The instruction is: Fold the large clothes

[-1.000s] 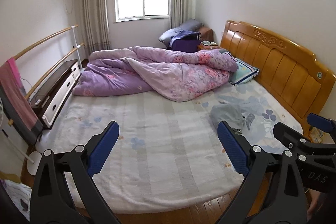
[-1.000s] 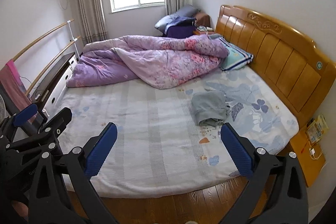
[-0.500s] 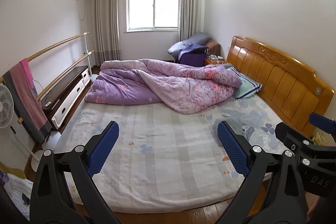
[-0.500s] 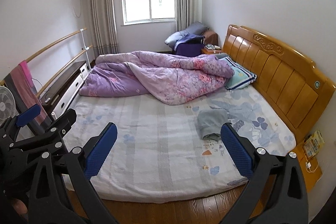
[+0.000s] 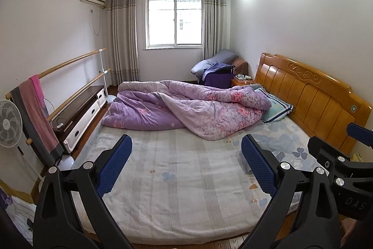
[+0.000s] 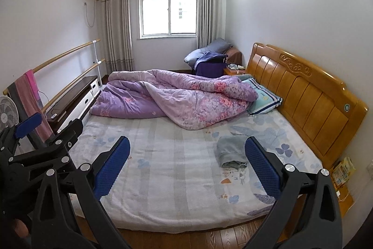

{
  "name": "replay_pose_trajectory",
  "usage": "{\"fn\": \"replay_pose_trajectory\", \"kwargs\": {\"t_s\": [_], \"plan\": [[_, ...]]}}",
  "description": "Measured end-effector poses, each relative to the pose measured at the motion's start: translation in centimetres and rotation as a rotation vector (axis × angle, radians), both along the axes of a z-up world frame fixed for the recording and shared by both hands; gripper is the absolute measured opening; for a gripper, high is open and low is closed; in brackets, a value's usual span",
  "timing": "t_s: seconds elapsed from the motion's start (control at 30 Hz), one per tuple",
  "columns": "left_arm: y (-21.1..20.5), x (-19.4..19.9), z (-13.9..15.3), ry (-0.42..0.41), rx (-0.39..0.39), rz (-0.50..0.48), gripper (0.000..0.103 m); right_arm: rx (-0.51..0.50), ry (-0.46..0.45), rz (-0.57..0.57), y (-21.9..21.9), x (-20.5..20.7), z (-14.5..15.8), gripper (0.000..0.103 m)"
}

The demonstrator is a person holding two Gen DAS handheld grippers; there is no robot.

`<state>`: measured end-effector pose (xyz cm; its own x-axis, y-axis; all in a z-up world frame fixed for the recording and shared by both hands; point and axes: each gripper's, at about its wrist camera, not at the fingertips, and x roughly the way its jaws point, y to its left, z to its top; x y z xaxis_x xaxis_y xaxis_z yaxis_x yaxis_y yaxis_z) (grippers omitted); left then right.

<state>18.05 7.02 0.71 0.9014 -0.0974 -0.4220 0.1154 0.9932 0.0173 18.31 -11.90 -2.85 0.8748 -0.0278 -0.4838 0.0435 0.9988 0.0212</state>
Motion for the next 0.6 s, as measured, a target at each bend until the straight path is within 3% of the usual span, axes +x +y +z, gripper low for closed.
{"fn": "replay_pose_trajectory", "kwargs": {"t_s": [0.6], "plan": [[0.8, 0.9, 0.8, -0.024, -0.016, 0.019, 0.095, -0.029, -0.032, 0.006, 1.5, -0.2, 1.2, 0.095]]}}
